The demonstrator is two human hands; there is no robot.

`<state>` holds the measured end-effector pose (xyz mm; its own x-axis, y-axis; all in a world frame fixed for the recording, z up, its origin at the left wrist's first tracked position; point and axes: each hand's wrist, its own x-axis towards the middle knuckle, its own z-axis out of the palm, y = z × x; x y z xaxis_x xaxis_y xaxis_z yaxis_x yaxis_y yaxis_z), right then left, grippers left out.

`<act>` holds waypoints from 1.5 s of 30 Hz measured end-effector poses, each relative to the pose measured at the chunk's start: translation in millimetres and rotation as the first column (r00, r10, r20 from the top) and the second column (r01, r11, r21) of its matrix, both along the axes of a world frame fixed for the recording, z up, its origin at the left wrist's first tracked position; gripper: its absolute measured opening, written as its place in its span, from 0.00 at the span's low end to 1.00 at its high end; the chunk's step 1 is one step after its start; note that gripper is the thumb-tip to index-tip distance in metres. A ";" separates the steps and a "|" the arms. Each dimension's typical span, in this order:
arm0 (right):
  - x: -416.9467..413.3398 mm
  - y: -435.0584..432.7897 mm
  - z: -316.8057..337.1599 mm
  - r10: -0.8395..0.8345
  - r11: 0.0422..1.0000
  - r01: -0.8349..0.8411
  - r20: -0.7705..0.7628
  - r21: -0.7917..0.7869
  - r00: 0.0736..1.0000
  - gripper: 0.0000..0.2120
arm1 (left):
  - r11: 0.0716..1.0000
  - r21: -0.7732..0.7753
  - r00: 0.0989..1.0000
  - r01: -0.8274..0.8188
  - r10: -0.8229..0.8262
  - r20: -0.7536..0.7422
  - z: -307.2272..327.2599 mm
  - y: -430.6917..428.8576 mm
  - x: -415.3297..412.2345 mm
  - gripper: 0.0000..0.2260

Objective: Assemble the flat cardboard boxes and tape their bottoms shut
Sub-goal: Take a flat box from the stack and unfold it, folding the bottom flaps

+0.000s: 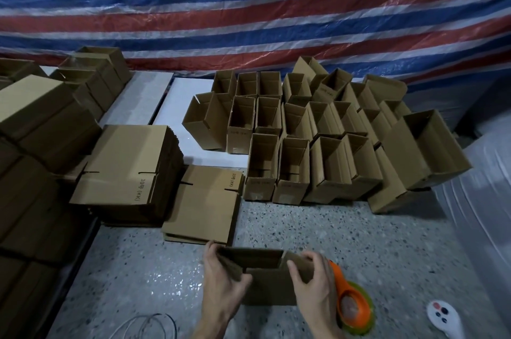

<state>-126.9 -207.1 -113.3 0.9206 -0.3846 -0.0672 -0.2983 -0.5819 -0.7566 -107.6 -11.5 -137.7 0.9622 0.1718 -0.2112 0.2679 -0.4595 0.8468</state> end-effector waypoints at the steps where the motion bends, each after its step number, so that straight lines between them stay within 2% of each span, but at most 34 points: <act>1: -1.0 -1.5 3.8 -0.026 0.999 0.027 -0.046 0.038 0.999 0.14 | 0.997 -0.055 0.998 0.062 -0.063 -0.005 4.7 1.8 0.9 0.44; 5: -1.4 -11.8 13.3 -0.053 0.992 0.074 -0.192 0.100 0.980 0.20 | 0.928 -0.194 0.948 0.318 -0.318 0.032 15.7 16.0 7.7 0.40; 8: -2.8 -17.2 10.9 -0.109 0.985 0.134 -0.206 0.111 0.972 0.22 | 0.895 -0.267 0.933 0.358 -0.350 0.078 15.1 26.8 10.1 0.37; 11: -7.1 -20.5 1.5 -0.162 0.973 0.180 -0.127 0.143 0.979 0.18 | 0.884 -0.303 0.933 0.356 -0.353 0.065 11.3 29.3 3.4 0.35; 14: -11.0 -21.7 -9.2 -0.165 0.947 0.182 -0.085 0.265 0.983 0.11 | 0.893 -0.337 0.952 0.299 -0.304 0.038 -2.5 33.5 -10.1 0.37; 17: -13.6 -23.3 -15.8 -0.175 0.925 0.182 -0.051 0.335 0.983 0.10 | 0.906 -0.328 0.961 0.269 -0.275 0.028 -14.6 37.9 -24.1 0.37; 22: -15.3 -23.2 -20.1 -0.201 0.910 0.199 -0.032 0.364 0.979 0.11 | 0.906 -0.359 0.974 0.224 -0.218 0.056 -17.7 28.7 -42.7 0.34; 26: -17.1 -18.3 -25.8 -0.235 0.898 0.233 -0.041 0.374 0.971 0.11 | 0.868 -0.479 0.991 0.127 -0.129 0.029 -13.1 14.8 -47.2 0.29; 28: -18.0 -17.4 -28.2 -0.223 0.916 0.204 0.016 0.345 0.975 0.10 | 0.854 -0.510 0.994 0.102 -0.103 0.028 -10.0 9.8 -41.0 0.27; 30: -18.8 -19.0 -30.6 -0.159 0.926 0.136 0.037 0.351 0.987 0.10 | 0.822 -0.570 0.999 -0.010 -0.014 -0.038 -8.7 6.3 -32.6 0.23; 32: -17.1 -22.3 -32.3 -0.114 0.869 0.122 -0.045 0.480 0.992 0.10 | 0.784 -0.607 0.990 -0.133 0.078 -0.117 -8.0 5.2 -26.8 0.18; 34: -14.8 -25.8 -36.2 -0.090 0.755 0.198 -0.199 0.625 0.976 0.08 | 0.765 -0.606 0.975 -0.216 0.131 -0.181 -9.0 7.4 -25.9 0.17; 36: -14.3 -29.2 -41.9 -0.054 0.697 0.260 -0.313 0.668 0.948 0.04 | 0.725 -0.626 0.954 -0.288 0.161 -0.253 -12.2 12.7 -26.2 0.15; 38: -13.6 -30.7 -44.8 -0.024 0.718 0.275 -0.371 0.640 0.928 0.03 | 0.687 -0.642 0.931 -0.342 0.153 -0.332 -15.0 17.5 -25.5 0.13; 40: -10.2 -30.7 -44.1 0.006 0.779 0.239 -0.389 0.579 0.921 0.06 | 0.662 -0.643 0.906 -0.385 0.139 -0.399 -17.6 21.2 -24.0 0.12; 42: -2.6 -29.0 -43.0 0.025 0.837 0.191 -0.384 0.513 0.923 0.08 | 0.679 -0.630 0.900 -0.377 0.106 -0.424 -18.0 24.3 -22.1 0.11; 45: 5.5 -24.6 -41.2 0.035 0.867 0.151 -0.360 0.475 0.932 0.09 | 0.711 -0.605 0.894 -0.358 0.073 -0.443 -15.4 29.0 -21.1 0.10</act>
